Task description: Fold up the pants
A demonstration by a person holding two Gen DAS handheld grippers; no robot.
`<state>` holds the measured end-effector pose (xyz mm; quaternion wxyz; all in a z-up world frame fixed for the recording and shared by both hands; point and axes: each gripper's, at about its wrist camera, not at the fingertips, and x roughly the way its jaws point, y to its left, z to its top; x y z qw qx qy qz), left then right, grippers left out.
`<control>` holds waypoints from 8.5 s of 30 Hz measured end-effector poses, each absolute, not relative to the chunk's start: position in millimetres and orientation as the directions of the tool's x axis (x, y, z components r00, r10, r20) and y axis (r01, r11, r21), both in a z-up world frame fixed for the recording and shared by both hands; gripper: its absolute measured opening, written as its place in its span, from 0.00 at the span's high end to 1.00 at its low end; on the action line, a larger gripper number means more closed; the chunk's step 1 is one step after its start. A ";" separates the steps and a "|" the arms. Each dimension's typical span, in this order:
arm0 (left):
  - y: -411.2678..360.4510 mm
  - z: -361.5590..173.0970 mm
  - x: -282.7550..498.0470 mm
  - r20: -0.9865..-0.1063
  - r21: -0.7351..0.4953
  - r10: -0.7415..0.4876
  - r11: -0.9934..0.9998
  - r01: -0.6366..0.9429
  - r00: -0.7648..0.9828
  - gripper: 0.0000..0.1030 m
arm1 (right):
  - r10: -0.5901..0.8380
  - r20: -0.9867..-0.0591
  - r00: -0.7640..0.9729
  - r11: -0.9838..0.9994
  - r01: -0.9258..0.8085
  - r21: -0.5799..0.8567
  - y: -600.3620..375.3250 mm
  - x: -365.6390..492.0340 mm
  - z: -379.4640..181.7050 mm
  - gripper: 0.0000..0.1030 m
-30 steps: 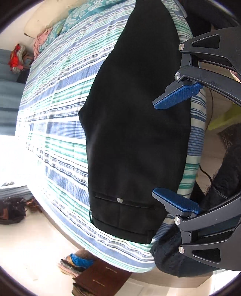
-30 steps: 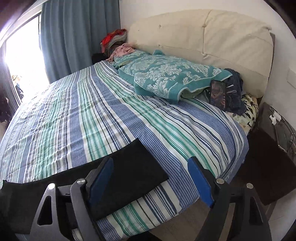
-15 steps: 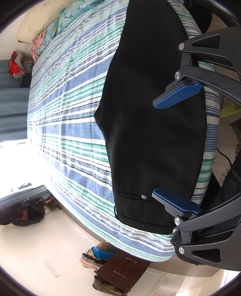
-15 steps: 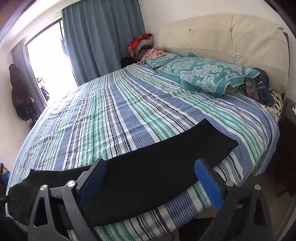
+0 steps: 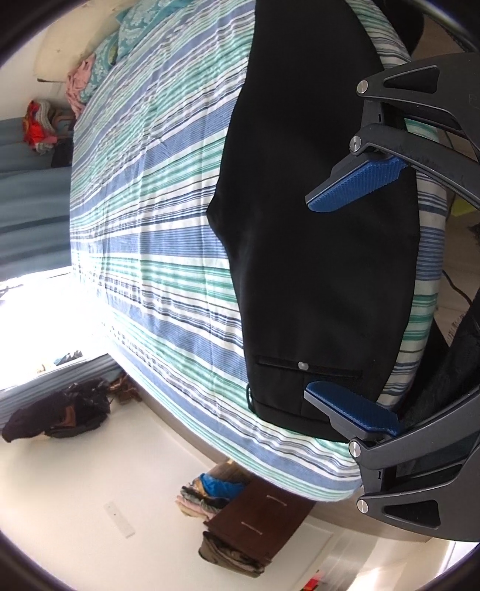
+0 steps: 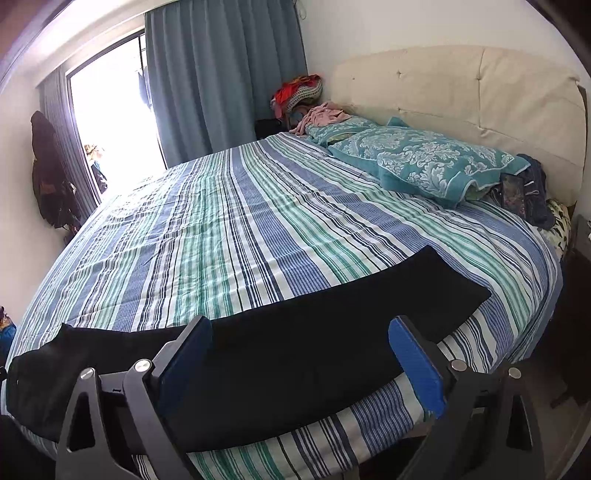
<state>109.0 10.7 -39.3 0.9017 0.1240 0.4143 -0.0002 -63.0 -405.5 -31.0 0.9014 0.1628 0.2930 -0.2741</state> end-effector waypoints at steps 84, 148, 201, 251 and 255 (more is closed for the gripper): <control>-17.9 -45.2 130.5 -0.832 0.236 0.099 0.954 0.187 0.545 0.01 | 0.023 -0.898 0.440 0.794 0.538 0.284 -686.0 -43.9 -136.3 0.27; -101.0 -104.7 120.8 -0.831 -0.266 -0.476 0.794 0.546 0.287 0.47 | 0.124 -0.615 0.779 0.906 0.164 0.390 -327.1 4.7 -46.9 0.14; -60.1 -132.1 118.4 -0.885 -0.225 -0.369 0.873 0.432 0.285 0.75 | 0.437 -0.668 0.602 0.668 0.281 0.689 -402.2 98.9 -110.8 0.14; 176.3 -41.4 216.0 -0.727 -0.662 -0.625 0.748 -0.050 0.285 0.90 | 0.232 -0.627 0.743 0.779 0.244 0.578 -354.0 19.1 -80.0 0.13; 98.3 -14.6 210.6 -0.657 -0.719 -0.714 0.690 0.083 0.241 0.93 | 0.246 -0.617 0.747 0.783 0.222 0.581 -350.1 24.2 -78.0 0.13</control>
